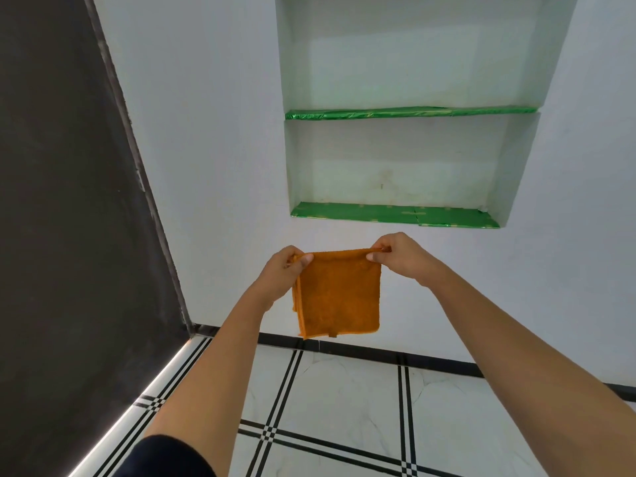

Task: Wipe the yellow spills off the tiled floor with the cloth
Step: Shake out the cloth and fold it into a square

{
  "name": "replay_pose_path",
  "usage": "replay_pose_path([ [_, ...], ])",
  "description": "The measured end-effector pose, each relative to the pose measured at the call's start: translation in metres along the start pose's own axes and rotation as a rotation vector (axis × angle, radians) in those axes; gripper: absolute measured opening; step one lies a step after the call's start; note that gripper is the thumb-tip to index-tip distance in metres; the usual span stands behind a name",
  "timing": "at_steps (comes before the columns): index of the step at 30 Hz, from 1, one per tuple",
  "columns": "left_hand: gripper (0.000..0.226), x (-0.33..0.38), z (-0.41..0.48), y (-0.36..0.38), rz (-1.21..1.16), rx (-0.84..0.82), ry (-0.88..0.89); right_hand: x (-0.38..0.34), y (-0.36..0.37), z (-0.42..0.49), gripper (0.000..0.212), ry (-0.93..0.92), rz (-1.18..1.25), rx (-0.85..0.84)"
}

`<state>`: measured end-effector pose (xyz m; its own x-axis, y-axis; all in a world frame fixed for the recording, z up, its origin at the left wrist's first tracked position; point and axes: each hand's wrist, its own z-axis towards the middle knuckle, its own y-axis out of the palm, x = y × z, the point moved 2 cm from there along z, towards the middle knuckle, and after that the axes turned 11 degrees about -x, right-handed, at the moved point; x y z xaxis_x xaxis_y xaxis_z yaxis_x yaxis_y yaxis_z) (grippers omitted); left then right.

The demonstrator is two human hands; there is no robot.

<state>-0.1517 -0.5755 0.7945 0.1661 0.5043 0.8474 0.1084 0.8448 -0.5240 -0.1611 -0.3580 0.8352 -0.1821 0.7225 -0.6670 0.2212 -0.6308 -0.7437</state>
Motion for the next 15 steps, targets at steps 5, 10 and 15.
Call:
replay_pose_path([
  [5, 0.033, 0.005, -0.003, 0.007, -0.615, -0.041, -0.135, 0.002, 0.01, -0.002, 0.031, -0.03, 0.629, -0.038],
  [10, 0.04, -0.001, -0.006, 0.018, -0.819, -0.047, -0.238, 0.024, 0.05, -0.002, 0.061, -0.041, 0.964, -0.312],
  [15, 0.051, -0.019, -0.006, 0.014, -0.951, -0.021, -0.353, 0.027, 0.063, 0.001, 0.076, -0.024, 0.959, -0.382],
])
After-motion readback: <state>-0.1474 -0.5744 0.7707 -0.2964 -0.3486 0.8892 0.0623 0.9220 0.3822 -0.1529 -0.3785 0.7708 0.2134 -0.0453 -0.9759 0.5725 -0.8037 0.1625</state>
